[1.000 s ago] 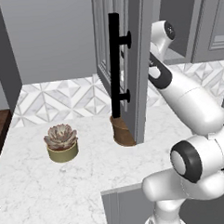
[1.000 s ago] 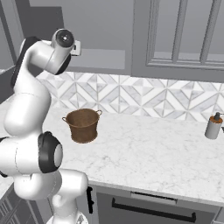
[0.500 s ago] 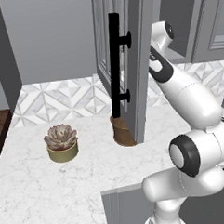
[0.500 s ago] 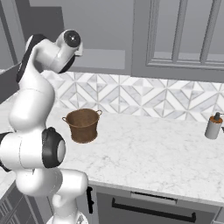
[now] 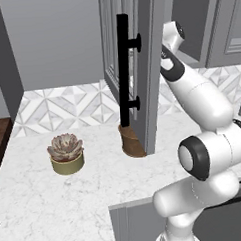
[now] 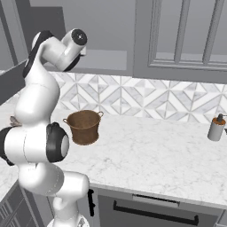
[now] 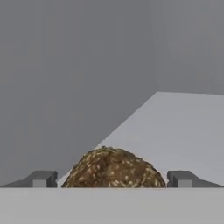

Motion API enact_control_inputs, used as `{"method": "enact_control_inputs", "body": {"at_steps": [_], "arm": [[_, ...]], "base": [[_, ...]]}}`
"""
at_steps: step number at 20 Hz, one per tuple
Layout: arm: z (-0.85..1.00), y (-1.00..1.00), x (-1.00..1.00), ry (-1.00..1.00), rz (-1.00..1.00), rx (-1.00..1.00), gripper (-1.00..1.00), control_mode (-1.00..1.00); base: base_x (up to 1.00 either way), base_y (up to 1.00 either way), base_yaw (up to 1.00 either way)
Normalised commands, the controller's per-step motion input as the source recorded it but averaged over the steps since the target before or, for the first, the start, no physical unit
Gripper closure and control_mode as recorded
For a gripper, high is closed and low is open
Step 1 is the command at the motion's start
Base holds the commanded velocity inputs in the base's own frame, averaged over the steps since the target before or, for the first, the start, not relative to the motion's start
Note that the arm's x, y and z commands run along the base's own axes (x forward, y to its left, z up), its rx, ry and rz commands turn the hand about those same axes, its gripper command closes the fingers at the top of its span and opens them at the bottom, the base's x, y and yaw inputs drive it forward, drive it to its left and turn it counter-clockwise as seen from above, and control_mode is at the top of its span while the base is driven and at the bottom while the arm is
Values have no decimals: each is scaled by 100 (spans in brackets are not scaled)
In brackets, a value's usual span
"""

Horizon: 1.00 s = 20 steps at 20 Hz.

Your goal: Open the cabinet, pick up the bread from the cabinet and place it in the basket. Then move the basket to the dining counter.

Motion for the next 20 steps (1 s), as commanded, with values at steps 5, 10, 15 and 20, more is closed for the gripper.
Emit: {"method": "enact_control_inputs", "body": {"at_steps": [5, 10, 15, 20], "arm": [[-8, 22, 24, -2, 0, -11, -100, -100], [-25, 21, 36, -1, 0, -8, -100, -100], [-34, 0, 21, 0, 0, -7, -100, -100], [-69, -20, -9, 0, 0, -10, -100, -100]], "base": [[0, 0, 0], [0, 0, 0], [0, 0, 0], [0, 0, 0]]}}
